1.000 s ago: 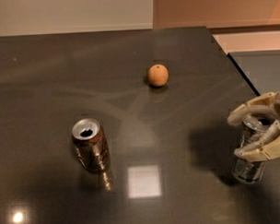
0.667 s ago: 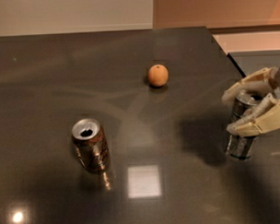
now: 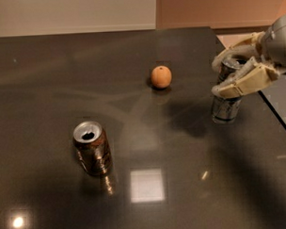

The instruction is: Move redbull can near orange

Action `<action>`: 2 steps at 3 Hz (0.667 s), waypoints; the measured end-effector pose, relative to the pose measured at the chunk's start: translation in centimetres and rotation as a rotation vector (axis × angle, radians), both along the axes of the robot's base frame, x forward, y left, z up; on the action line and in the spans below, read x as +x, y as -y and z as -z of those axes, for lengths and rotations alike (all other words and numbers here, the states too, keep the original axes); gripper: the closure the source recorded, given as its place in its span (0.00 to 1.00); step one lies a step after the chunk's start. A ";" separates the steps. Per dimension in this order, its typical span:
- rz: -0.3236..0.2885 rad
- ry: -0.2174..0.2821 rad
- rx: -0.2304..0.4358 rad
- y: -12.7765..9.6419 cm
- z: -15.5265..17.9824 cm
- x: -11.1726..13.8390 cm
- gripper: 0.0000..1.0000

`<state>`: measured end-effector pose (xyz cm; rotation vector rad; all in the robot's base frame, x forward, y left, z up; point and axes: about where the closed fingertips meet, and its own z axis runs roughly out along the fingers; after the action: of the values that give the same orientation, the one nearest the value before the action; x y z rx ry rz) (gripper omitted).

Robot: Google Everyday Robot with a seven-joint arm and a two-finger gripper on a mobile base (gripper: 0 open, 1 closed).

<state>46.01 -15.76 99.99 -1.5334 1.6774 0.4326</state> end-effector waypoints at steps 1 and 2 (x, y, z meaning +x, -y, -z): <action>0.021 0.092 0.021 -0.1 -0.1 4.6 1.00; 0.022 0.146 0.066 -0.2 0.2 9.0 1.00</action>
Offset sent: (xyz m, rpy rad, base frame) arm 0.1454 -0.0044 -0.0069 0.1256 -0.2043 -0.0315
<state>55.04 -15.59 99.84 -1.4614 1.5510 0.3519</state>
